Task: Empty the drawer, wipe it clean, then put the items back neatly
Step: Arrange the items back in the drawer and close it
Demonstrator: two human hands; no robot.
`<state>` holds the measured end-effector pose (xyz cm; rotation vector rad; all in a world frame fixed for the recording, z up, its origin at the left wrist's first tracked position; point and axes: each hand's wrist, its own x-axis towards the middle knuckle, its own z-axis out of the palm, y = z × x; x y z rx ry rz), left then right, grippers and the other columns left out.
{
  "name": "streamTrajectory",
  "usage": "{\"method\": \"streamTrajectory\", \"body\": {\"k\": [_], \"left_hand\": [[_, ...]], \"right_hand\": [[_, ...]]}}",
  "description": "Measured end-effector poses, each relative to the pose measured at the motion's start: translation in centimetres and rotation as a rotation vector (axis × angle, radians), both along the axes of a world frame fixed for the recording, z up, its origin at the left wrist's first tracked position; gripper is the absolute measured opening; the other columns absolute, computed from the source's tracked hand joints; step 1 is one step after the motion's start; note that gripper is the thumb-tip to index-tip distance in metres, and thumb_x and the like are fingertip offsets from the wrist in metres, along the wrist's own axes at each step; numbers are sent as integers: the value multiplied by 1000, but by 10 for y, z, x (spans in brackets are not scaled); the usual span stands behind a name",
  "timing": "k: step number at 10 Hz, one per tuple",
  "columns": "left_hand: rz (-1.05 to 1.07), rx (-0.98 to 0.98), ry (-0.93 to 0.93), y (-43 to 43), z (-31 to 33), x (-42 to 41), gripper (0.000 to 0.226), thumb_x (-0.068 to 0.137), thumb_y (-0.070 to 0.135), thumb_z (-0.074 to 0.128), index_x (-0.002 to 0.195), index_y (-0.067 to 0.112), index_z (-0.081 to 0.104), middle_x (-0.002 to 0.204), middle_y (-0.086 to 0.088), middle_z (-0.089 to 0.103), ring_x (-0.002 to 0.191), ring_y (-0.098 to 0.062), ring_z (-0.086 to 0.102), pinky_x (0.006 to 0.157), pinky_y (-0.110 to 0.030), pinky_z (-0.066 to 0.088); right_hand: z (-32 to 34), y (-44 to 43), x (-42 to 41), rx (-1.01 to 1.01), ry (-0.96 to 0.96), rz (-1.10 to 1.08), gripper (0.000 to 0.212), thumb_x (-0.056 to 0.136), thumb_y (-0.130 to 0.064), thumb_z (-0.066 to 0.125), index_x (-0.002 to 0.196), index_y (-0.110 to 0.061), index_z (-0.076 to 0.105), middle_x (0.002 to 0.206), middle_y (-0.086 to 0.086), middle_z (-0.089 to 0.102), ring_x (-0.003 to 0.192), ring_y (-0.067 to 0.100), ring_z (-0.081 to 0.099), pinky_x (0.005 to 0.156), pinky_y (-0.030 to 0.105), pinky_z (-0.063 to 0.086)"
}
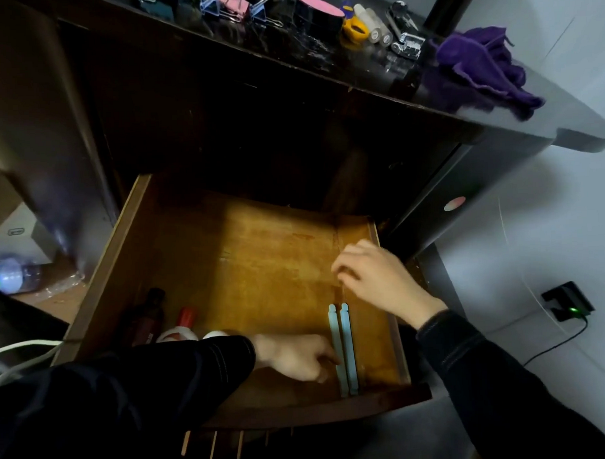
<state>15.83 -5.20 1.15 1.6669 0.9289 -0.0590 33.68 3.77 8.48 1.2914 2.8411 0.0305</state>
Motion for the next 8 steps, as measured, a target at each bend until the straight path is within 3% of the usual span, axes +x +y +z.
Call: {"method": "streamTrajectory", "body": {"k": [1,2,3,4,5,6,7,8], "left_hand": [[33,26,-10,-2,0,1,49,95,10,55,143,18,52,135,-6,60,118,-23,59,85,-18,47],[87,73,-61,-6,1,3,43,97,8,53,140,14,56,137,-8,59,123,-24,56,82,-12,40],[93,97,-67,-5,-4,6,41,98,7,53,138,12,58,137,-10,59,124,-25,56,84,-13,39],[94,102,-66,-3,-7,8,40,97,6,54,137,10,59,136,-12,60,124,-26,56,80,-10,38],[85,114,-61,-3,-8,7,39,97,6,54,135,9,60,135,-12,60,123,-27,56,79,-10,38],[75,115,-44,-2,-8,6,38,97,10,55,134,11,61,134,-10,61,122,-24,57,84,-14,40],[79,114,-38,-3,-8,6,38,96,13,56,133,14,63,133,-8,62,121,-23,58,88,-19,43],[76,116,-28,-3,-8,5,37,95,13,57,132,15,63,133,-7,62,121,-23,58,92,-23,44]], "right_hand": [[-1,-15,36,69,321,-327,31,97,-32,60,127,-27,61,121,-9,58,105,6,56,78,16,44],[-10,-30,56,-182,528,-644,58,94,-42,64,147,-30,43,128,-13,54,96,5,60,70,18,47],[-17,-46,48,-317,407,-590,77,91,-42,70,153,-37,23,116,-19,53,94,6,65,76,26,57],[-23,-48,38,-101,260,-586,69,95,-39,66,149,-28,25,103,-9,63,81,10,68,71,29,59],[-19,-46,31,33,251,-570,45,101,-39,55,140,-20,43,84,-7,63,62,4,59,57,21,53],[-13,-43,36,38,346,-532,40,106,-38,42,137,-18,54,84,-3,70,66,6,64,61,26,57],[-8,-40,45,-64,389,-537,42,104,-42,46,140,-24,54,90,-6,73,75,5,67,69,28,59],[-7,-41,45,-97,302,-514,52,98,-44,60,145,-26,48,74,-12,66,64,3,64,61,20,55]]}}
